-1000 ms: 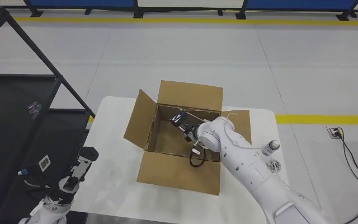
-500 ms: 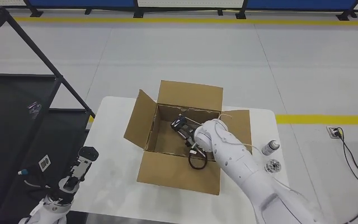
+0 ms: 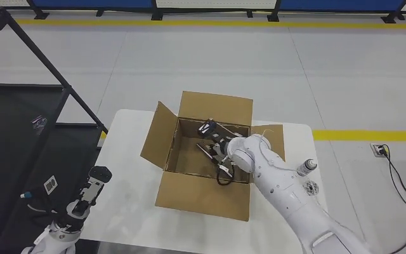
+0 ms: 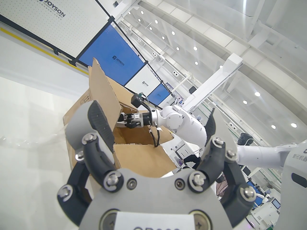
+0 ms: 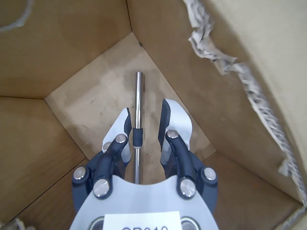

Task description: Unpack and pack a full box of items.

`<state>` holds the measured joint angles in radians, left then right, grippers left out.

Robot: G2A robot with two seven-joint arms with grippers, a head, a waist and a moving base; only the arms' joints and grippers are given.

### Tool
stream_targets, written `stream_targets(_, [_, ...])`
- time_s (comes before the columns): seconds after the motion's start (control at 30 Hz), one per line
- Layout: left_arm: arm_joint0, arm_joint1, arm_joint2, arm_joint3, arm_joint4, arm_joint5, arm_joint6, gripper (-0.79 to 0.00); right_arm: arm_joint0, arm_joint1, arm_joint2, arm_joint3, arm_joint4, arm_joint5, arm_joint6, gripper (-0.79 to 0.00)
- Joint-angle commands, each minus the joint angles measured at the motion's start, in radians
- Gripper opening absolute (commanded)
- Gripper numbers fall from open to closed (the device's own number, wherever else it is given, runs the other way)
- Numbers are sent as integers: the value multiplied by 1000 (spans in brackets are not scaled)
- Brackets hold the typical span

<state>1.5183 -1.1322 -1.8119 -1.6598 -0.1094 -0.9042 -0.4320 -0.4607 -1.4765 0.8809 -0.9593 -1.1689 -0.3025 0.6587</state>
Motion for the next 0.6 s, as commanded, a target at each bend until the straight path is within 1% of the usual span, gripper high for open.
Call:
stream_targets(0.0, [0, 0, 0, 0, 0, 0, 0, 0, -148, 48, 94, -265, -51, 3, 40, -468])
stream_targets(0.07, [0, 0, 0, 0, 0, 0, 0, 0, -319, 89, 197, -524, -94, -11, 83, -465])
stream_targets(0.13, [0, 0, 0, 0, 0, 0, 0, 0, -473, 118, 291, -735, -118, -28, 93, -419])
stream_targets(0.17, [0, 0, 0, 0, 0, 0, 0, 0, -539, 128, 328, -814, -126, -32, 85, -243])
stream_targets(0.2, [0, 0, 0, 0, 0, 0, 0, 0, -595, 135, 360, -879, -138, -32, 74, -105])
stream_targets(0.23, [0, 0, 0, 0, 0, 0, 0, 0, -644, 141, 390, -934, -153, -18, 54, -3])
stream_targets(0.37, [0, 0, 0, 0, 0, 0, 0, 0, -819, 155, 508, -1089, -193, 78, -35, 0])
stream_targets(0.43, [0, 0, 0, 0, 0, 0, 0, 0, -904, 159, 587, -1134, -220, 173, -54, 0])
stream_targets(0.57, [0, 0, 0, 0, 0, 0, 0, 0, -1058, 162, 732, -1182, -152, 278, -99, 0])
